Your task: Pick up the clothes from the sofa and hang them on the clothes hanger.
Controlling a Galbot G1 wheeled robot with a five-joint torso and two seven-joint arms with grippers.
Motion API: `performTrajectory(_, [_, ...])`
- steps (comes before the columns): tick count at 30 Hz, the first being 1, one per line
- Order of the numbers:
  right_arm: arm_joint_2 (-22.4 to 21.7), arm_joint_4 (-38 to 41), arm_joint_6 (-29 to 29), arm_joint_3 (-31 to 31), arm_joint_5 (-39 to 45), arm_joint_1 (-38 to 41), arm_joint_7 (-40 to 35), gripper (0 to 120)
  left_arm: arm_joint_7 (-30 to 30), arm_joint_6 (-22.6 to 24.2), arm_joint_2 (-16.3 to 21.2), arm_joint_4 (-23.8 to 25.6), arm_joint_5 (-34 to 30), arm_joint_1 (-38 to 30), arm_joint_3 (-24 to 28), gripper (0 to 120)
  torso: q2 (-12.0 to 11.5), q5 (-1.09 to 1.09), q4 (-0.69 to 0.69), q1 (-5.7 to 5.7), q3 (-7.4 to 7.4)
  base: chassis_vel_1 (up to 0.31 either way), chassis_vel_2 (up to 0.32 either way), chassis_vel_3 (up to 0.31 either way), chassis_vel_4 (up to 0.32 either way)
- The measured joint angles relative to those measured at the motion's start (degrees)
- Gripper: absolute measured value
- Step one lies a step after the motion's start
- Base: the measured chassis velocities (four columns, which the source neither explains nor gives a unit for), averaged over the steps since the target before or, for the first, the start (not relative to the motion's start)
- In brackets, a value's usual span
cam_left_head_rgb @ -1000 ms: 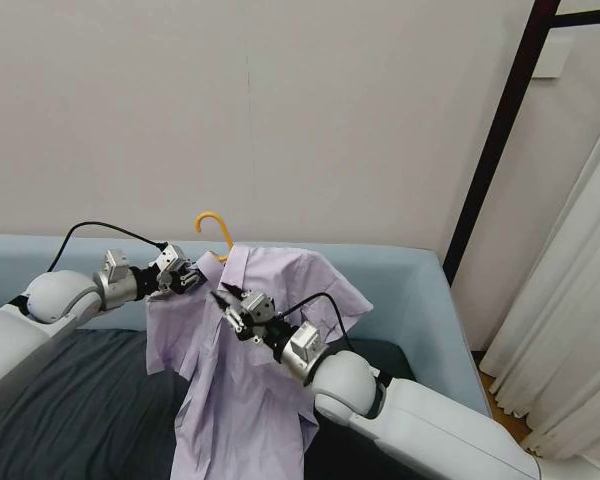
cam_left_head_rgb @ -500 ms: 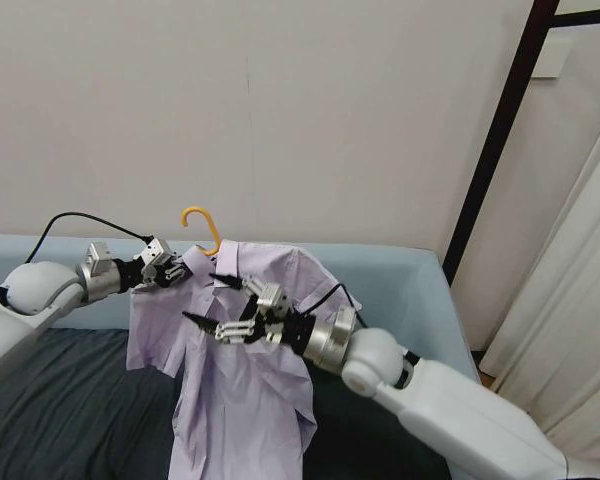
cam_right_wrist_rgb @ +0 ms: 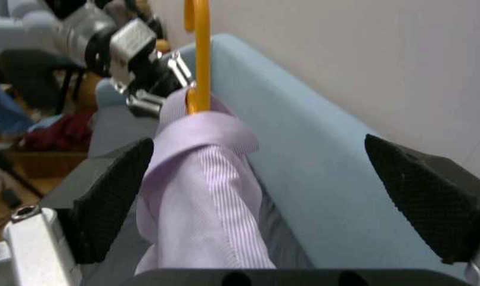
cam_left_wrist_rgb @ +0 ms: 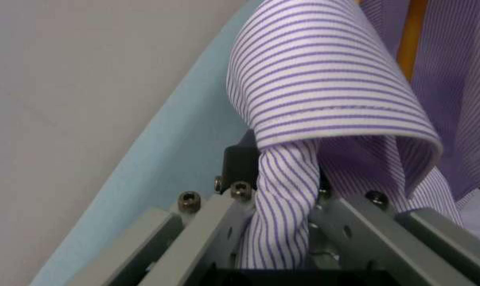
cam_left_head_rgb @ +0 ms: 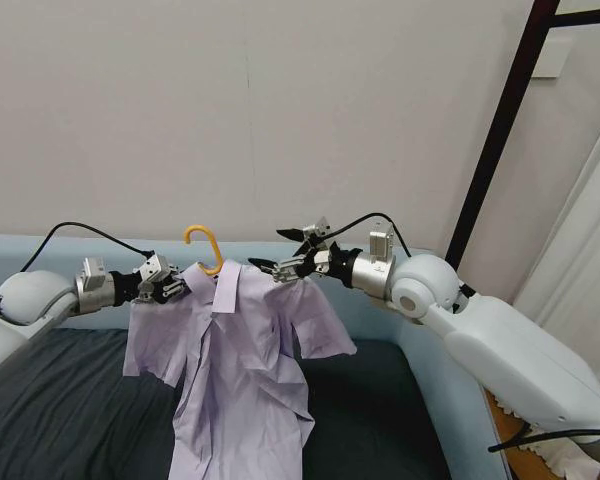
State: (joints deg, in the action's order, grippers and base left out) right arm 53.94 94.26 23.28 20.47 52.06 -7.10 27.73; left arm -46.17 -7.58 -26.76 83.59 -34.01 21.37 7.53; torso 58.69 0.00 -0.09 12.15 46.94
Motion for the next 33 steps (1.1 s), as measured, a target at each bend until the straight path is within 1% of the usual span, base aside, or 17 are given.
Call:
performTrajectory(4, [0.95,-4.98,0.80,1.99,-5.44,2.94,10.10,100,-0.88,-0.66,-1.04,0.31,2.37,0.64,-0.01,1,0.00,0.00,0.00,0.00,0.00,0.000,0.000,0.000,0.000])
performTrajectory(10, [2.75,-7.16,1.95,3.66,-8.08,3.93,13.01,100,-1.05,-0.80,-2.48,-0.04,4.32,0.84,0.05,1,0.00,-0.01,0.01,0.00,0.00,0.000,0.000,0.000,0.000])
performTrajectory(12, [2.88,-7.29,1.98,3.78,-8.29,3.93,13.19,100,-1.07,-0.80,-2.55,-0.10,4.37,0.80,0.09,1,0.00,-0.01,0.00,0.00,0.00,0.000,0.000,0.000,0.000])
performTrajectory(15, [3.73,-8.61,1.96,4.62,-11.08,3.83,15.22,100,-1.44,-0.64,-3.03,-0.66,4.44,-0.14,0.49,1,-0.01,-0.01,0.01,0.00,0.00,0.000,0.000,0.000,0.000])
performTrajectory(21, [4.77,-10.61,1.32,4.73,-15.55,3.32,16.26,100,-1.75,-0.47,-3.43,-1.17,4.44,-0.79,0.92,1,0.00,-0.01,0.00,0.00,0.00,0.000,0.000,0.000,0.000])
performTrajectory(24, [5.01,-11.41,1.13,4.73,-16.22,3.30,16.72,99,-1.82,-0.45,-3.53,-1.16,4.50,-0.73,0.93,1,-0.01,-0.01,0.01,0.00,0.00,0.000,0.000,0.000,0.000])
performTrajectory(25, [5.12,-11.91,1.07,4.65,-16.36,3.27,17.01,93,-1.95,-0.44,-3.63,-1.11,4.73,-0.58,0.97,1,0.00,-0.01,0.00,0.00,0.00,0.000,0.000,0.000,0.000])
performTrajectory(27, [5.14,-12.27,1.05,4.55,-16.62,3.25,17.64,85,-2.02,-0.43,-3.79,-1.11,5.05,-0.52,1.09,1,0.00,-0.01,0.01,0.00,0.00,0.000,0.000,0.000,0.000])
performTrajectory(28, [5.14,-12.27,1.05,4.55,-16.62,3.25,17.64,85,-2.02,-0.43,-3.79,-1.11,5.05,-0.52,1.09,1,0.00,-0.01,0.01,0.00,0.00,0.000,0.000,0.000,0.000])
performTrajectory(29, [5.15,-12.39,1.04,4.52,-16.86,3.23,18.12,82,-2.04,-0.43,-3.90,-1.15,5.21,-0.54,1.18,1,0.00,-0.01,0.00,0.00,0.00,0.000,0.000,0.000,0.000])
performTrajectory(32, [5.12,-12.47,1.05,4.48,-17.31,3.01,19.25,68,-2.11,-0.42,-4.29,-1.39,5.66,-1.06,1.72,1,0.00,-0.01,0.00,0.00,0.00,0.000,0.000,0.000,0.000])
performTrajectory(33, [5.12,-12.47,1.05,4.48,-17.31,3.01,19.25,68,-2.11,-0.42,-4.29,-1.39,5.66,-1.06,1.72,1,0.00,-0.01,0.00,0.00,0.00,0.000,0.000,0.000,0.000])
